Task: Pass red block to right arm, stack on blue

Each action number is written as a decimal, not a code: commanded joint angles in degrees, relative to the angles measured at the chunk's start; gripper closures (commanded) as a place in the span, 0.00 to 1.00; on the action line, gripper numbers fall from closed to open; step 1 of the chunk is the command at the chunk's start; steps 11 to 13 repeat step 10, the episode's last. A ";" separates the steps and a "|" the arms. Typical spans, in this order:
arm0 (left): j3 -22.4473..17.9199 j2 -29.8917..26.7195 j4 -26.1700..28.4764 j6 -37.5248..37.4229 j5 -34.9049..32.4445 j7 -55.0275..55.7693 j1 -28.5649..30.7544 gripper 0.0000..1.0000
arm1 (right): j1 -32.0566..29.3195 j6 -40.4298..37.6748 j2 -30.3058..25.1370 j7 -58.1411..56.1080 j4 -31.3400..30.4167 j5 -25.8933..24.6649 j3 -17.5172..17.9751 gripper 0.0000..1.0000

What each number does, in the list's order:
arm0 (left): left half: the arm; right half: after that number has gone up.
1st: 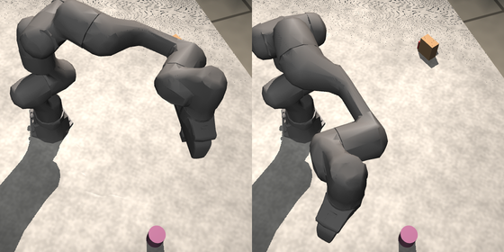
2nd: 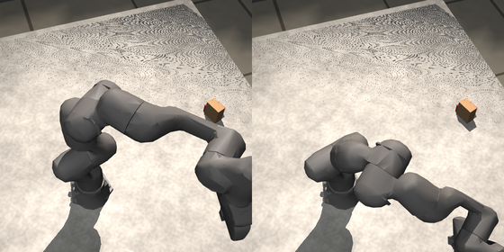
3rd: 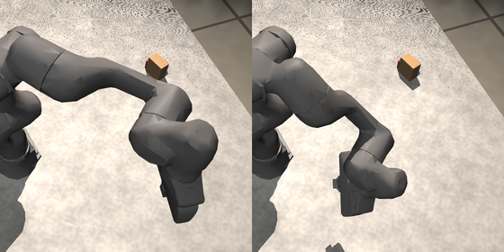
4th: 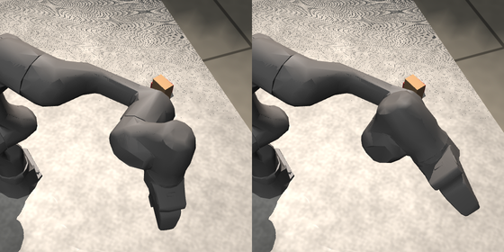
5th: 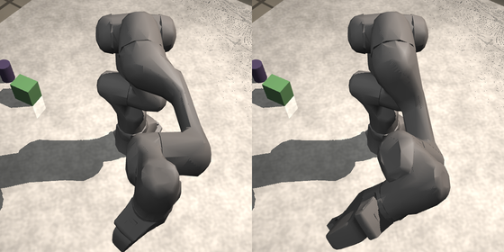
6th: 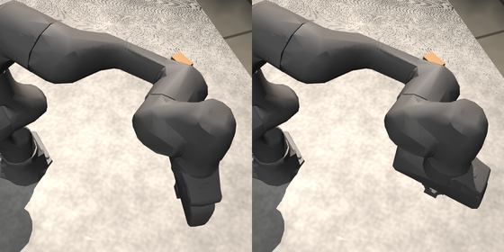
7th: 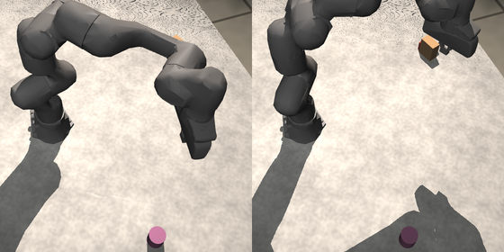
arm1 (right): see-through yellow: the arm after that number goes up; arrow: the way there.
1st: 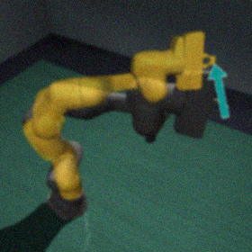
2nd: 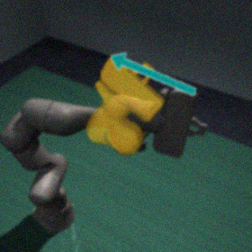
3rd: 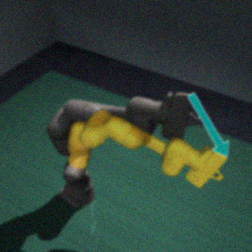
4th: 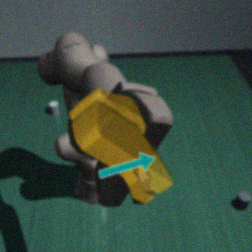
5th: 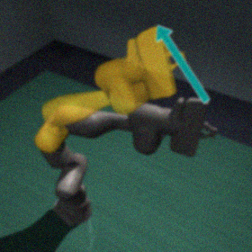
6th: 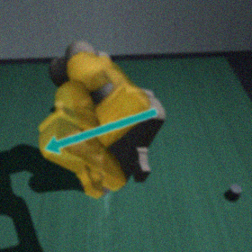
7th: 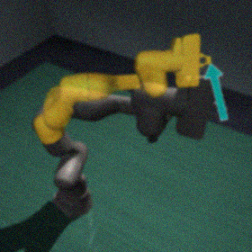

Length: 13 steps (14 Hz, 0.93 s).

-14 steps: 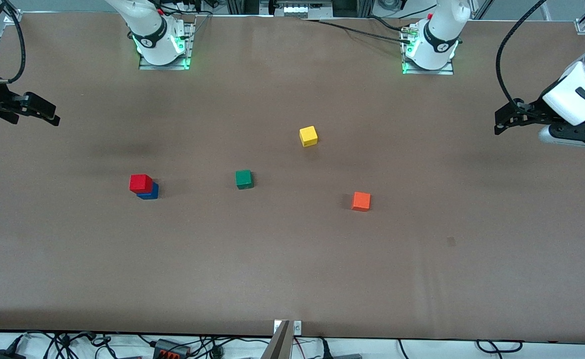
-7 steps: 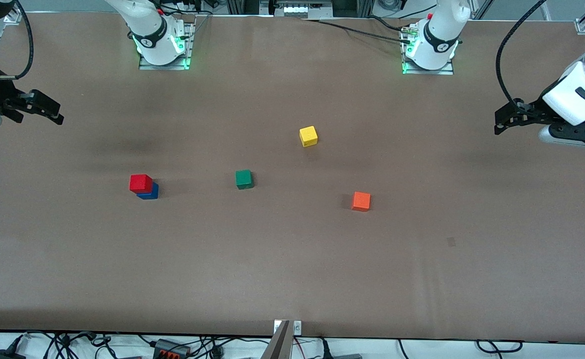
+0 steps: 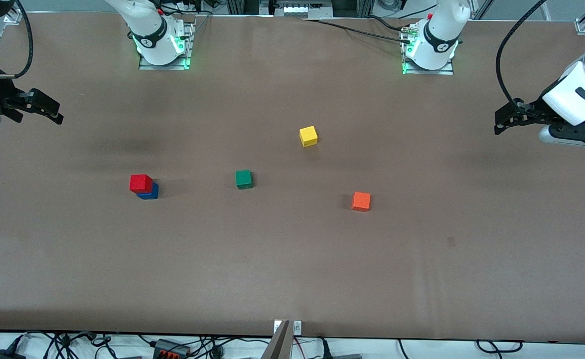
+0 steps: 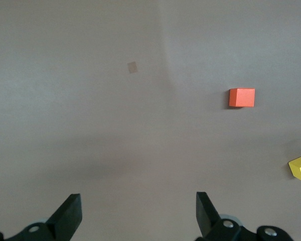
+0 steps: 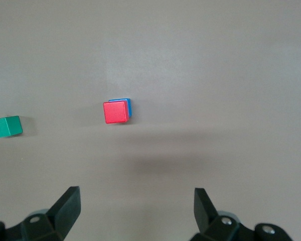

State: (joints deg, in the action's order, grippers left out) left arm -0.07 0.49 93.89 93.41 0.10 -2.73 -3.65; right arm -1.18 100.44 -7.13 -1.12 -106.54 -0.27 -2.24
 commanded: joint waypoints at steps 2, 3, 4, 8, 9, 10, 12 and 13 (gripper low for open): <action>-0.11 -0.49 -0.46 -1.04 0.25 -0.17 -0.04 0.00 | -0.05 0.90 -0.17 -0.98 -0.95 -0.70 0.04 0.00; -0.11 -0.49 -0.46 -1.04 0.25 -0.17 -0.04 0.00 | -0.13 0.72 -0.16 -1.07 -0.95 -0.70 0.04 0.00; -0.11 -0.49 -0.46 -1.04 0.25 -0.17 -0.04 0.00 | -0.13 0.55 -0.25 -1.07 -0.87 -0.70 0.04 0.00; -0.11 -0.49 -0.46 -1.04 0.25 -0.17 -0.04 0.00 | -0.66 0.37 -0.16 -1.07 -0.95 -0.70 -0.05 0.00; -0.11 -0.49 -0.46 -1.04 0.25 -0.17 -0.04 0.00 | -0.75 0.37 -0.16 -1.16 -0.95 -0.70 -0.05 0.00; -0.11 -0.49 -0.46 -1.04 0.25 -0.17 -0.04 0.00 | -0.75 0.37 -0.16 -1.16 -0.95 -0.70 -0.05 0.00; -0.11 -0.49 -0.46 -1.04 0.25 -0.17 -0.04 0.00 | -0.75 0.37 -0.16 -1.16 -0.95 -0.70 -0.05 0.00; -0.11 -0.49 -0.46 -1.04 0.25 -0.17 -0.04 0.00 | -0.75 0.37 -0.16 -1.16 -0.95 -0.70 -0.05 0.00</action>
